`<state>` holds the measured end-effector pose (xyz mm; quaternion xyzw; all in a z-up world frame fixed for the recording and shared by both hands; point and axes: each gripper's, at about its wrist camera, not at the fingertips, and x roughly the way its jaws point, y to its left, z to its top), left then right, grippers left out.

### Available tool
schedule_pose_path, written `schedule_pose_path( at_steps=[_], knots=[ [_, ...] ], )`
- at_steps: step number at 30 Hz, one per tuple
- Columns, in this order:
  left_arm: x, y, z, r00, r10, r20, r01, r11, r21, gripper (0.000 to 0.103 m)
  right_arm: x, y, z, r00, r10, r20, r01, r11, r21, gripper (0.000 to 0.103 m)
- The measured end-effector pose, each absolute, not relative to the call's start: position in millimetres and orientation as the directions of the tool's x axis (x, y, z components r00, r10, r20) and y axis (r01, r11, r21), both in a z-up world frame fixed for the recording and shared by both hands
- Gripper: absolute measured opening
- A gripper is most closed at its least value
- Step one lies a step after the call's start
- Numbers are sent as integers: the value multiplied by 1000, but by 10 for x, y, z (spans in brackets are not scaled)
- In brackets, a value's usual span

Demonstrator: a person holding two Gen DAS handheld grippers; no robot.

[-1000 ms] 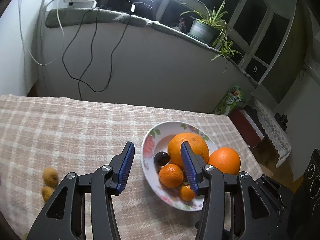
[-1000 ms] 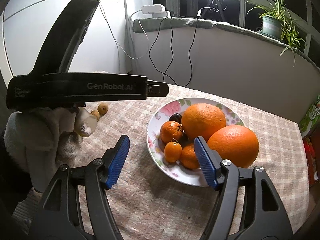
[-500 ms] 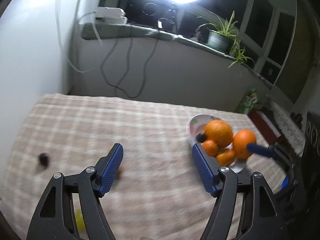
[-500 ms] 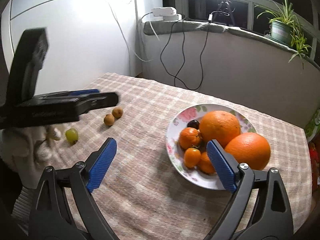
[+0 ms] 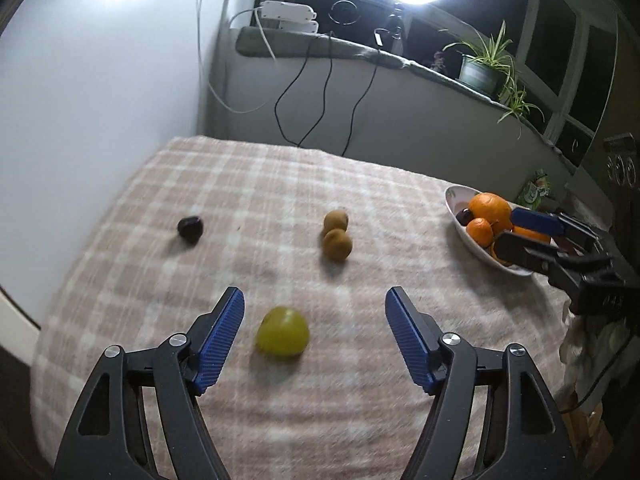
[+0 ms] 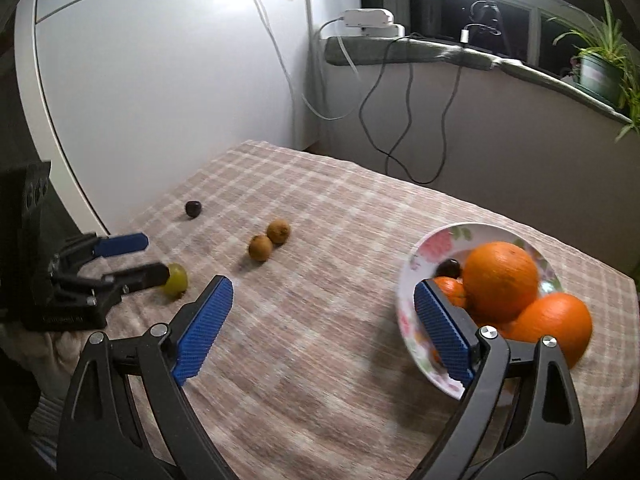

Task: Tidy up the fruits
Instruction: 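Move the left tool to the green grape while the right tool moves to a kiwi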

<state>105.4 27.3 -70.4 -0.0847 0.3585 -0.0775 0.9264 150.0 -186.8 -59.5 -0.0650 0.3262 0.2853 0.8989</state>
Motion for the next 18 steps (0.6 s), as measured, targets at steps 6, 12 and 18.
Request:
schedule_pose_path(
  at_steps=[6,12,18],
  knots=[
    [1004,311,-815,719,-212,-662,82,972,-222,63,1590,-1601,-660,577,490,-653,-583,808,91,94],
    [1038,349,-934,702,-212,-680,64,970,-236,55,1713,-1370,-784,524,511,-681,-603,787,127,94],
    [1054,389,-996,692,-212,-690,55,968,-243,51,1924,-1180,-947,461,516,-722,-600,780,175,77]
  ],
)
